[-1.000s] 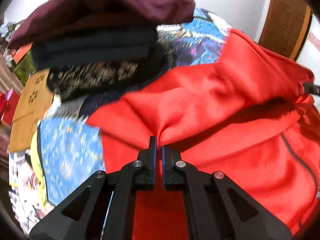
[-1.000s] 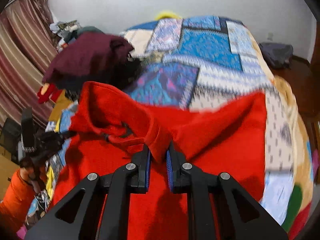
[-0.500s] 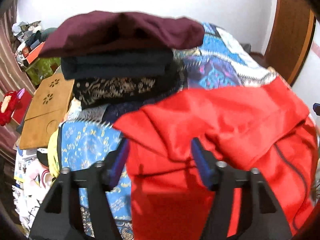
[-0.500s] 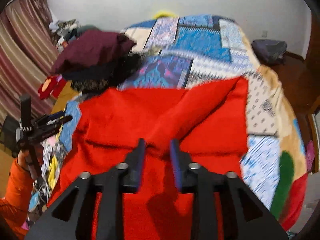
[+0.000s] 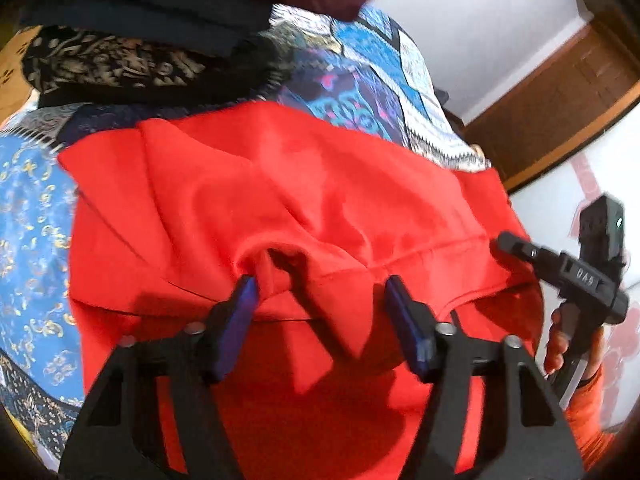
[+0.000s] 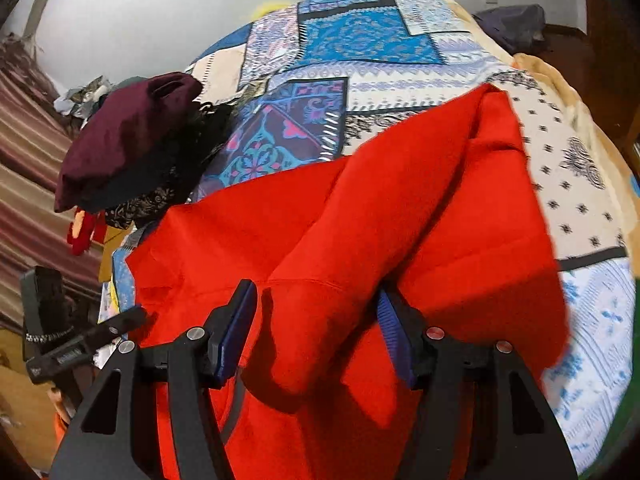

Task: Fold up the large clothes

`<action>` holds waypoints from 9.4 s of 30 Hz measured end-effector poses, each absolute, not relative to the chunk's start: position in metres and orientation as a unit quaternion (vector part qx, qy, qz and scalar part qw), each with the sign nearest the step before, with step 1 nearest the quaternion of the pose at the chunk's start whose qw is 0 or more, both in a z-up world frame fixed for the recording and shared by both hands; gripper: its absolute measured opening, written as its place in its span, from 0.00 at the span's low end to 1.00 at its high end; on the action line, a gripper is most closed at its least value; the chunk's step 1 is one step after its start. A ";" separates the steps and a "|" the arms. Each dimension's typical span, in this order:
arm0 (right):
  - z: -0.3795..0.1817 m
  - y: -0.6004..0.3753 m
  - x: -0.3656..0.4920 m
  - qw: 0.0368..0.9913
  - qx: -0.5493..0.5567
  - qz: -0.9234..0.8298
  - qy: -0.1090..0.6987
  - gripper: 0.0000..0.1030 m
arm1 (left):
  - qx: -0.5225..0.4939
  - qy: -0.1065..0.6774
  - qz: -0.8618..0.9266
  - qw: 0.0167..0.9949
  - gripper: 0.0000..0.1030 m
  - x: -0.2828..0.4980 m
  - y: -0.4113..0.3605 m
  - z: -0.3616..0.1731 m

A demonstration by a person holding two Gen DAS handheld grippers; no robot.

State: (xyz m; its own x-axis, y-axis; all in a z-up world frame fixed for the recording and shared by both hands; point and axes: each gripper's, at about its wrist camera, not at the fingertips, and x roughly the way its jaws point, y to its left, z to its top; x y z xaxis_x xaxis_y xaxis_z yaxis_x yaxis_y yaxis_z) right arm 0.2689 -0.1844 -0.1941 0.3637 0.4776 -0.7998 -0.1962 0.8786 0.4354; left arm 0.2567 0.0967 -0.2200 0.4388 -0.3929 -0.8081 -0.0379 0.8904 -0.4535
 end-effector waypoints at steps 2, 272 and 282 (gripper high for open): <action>-0.194 -0.176 0.266 0.813 0.128 0.220 0.523 0.55 | -0.189 0.517 -0.103 0.829 0.42 0.256 0.088 -0.219; -0.187 -0.263 0.283 0.822 0.179 0.115 0.529 0.62 | -0.355 0.516 0.019 0.779 0.65 0.199 0.226 -0.269; -0.203 -0.246 0.299 0.807 0.237 0.124 0.526 0.18 | -0.418 0.488 0.011 0.766 0.41 0.235 0.210 -0.285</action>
State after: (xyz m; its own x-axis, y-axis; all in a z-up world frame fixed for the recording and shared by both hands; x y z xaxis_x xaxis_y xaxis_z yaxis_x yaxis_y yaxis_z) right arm 0.2988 -0.2458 -0.2032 0.4165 0.4493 -0.7904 0.0501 0.8567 0.5134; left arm 0.2353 0.2096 -0.2852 0.5228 -0.3917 -0.7571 -0.4246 0.6506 -0.6297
